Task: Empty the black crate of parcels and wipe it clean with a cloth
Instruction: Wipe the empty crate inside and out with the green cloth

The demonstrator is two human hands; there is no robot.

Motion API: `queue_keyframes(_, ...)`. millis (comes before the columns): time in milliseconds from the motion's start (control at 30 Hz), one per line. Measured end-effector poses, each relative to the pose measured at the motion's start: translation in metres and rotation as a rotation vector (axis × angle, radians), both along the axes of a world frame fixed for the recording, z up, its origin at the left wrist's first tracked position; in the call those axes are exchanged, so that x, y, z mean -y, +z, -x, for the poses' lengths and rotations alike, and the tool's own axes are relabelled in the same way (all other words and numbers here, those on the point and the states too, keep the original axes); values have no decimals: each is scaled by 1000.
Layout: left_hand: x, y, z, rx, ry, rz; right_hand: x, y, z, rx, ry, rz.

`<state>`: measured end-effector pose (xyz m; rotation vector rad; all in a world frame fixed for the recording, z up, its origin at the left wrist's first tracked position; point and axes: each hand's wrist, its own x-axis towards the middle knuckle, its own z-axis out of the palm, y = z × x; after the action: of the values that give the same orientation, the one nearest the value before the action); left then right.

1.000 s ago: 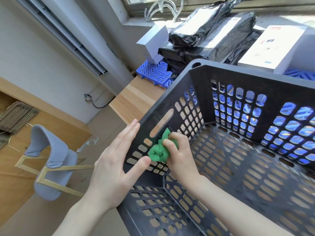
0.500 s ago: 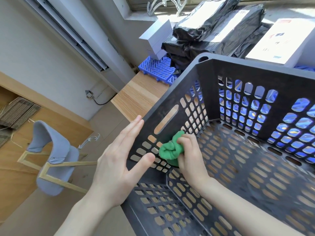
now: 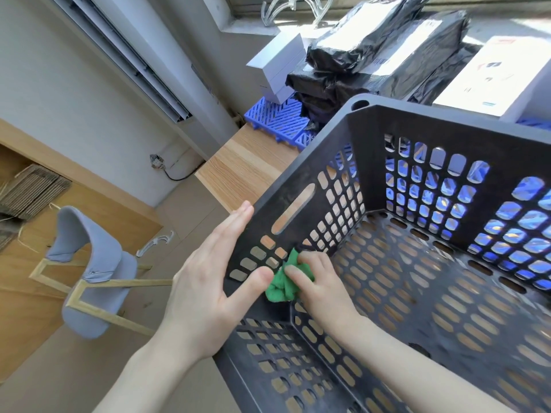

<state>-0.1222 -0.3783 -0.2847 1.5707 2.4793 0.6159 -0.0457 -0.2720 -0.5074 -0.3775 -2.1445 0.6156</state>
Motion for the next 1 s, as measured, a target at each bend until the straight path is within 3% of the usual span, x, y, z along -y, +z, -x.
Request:
queue_keyframes(100, 1, 0, 0, -5, 1, 2, 0, -30, -16, 250, 99, 1)
queue_keyframes(167, 0, 0, 0, 2, -3, 0, 0, -29, -17, 266, 97, 78)
queue_keyframes(267, 0, 0, 0, 19, -7, -5, 5, -8, -9, 138, 65, 215)
queue_keyframes(467, 1, -1, 1, 51, 5, -18, 10, 70, 5, -294, 15, 413)
queue_keyframes(600, 2, -2, 2, 41, 20, -27, 14, 107, 19, -411, -38, 366)
queue_keyframes(900, 2, -2, 2, 67, 19, -36, 26, 66, 18, -327, 42, 48)
queue_keyframes(1000, 2, -2, 2, 80, 15, -42, 23, 36, 9, -176, 141, -28)
